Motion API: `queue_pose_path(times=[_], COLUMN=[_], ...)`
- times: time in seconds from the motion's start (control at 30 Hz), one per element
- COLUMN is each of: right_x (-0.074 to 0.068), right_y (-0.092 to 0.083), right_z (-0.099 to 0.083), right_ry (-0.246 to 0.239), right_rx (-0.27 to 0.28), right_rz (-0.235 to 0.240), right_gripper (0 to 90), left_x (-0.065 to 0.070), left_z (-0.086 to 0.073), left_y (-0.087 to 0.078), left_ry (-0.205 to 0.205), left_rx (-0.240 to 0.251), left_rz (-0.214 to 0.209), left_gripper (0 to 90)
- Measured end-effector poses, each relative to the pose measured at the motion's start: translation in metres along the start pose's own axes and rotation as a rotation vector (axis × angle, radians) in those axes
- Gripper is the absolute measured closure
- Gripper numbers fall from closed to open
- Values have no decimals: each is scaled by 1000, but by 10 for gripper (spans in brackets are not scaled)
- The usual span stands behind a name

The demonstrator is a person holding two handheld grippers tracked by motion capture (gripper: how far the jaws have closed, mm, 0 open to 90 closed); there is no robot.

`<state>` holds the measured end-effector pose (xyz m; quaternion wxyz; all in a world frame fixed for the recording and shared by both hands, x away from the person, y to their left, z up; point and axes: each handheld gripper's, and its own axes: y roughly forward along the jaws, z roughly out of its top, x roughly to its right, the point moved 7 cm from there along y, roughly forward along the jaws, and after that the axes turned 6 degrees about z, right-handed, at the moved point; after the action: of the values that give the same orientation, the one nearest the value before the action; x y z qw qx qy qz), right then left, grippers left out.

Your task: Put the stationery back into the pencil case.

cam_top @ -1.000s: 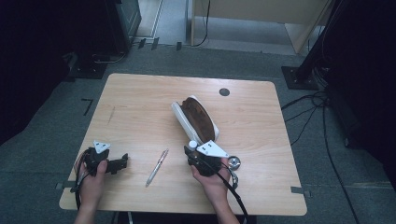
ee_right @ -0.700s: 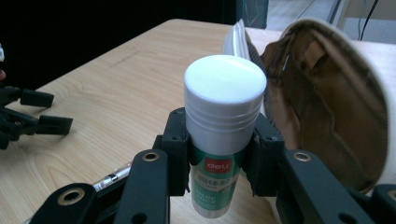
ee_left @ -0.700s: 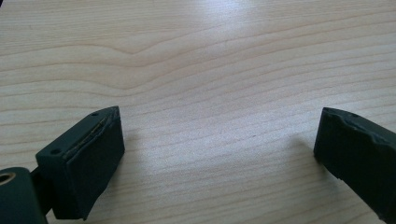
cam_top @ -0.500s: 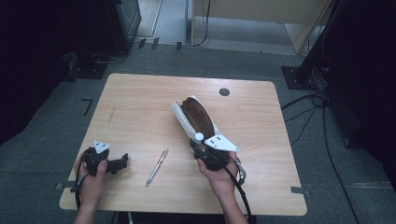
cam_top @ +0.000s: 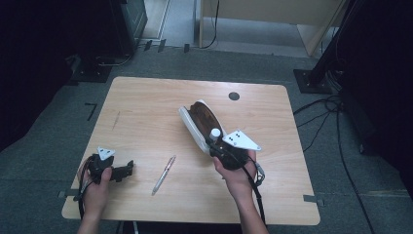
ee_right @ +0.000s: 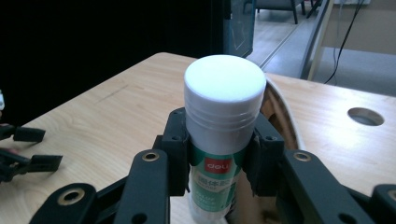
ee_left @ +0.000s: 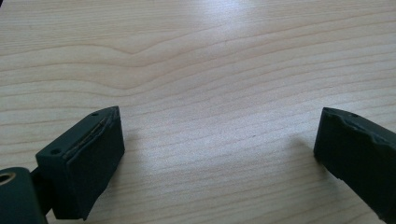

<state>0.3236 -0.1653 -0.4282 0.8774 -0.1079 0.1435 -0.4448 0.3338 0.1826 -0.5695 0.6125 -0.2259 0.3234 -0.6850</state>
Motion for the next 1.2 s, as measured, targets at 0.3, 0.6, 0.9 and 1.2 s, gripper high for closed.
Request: queue_pose_path(times=[0.3, 0.6, 0.9, 1.2], right_x=[16, 31, 41, 45], right_y=[2, 24, 47, 61], right_z=[18, 14, -6, -28], right_ry=[-20, -8, -2, -2], right_rx=[12, -35, -112, -185], right_rz=[-28, -36, -41, -38], right_gripper=[657, 657, 657, 657], left_x=[0, 0, 0, 0], left_z=[0, 0, 0, 0], left_y=[0, 0, 0, 0], left_ry=[-2, -3, -1, -3], left_rx=[0, 2, 0, 2], left_rz=[-1, 0, 0, 0], left_gripper=[18, 19, 19, 19])
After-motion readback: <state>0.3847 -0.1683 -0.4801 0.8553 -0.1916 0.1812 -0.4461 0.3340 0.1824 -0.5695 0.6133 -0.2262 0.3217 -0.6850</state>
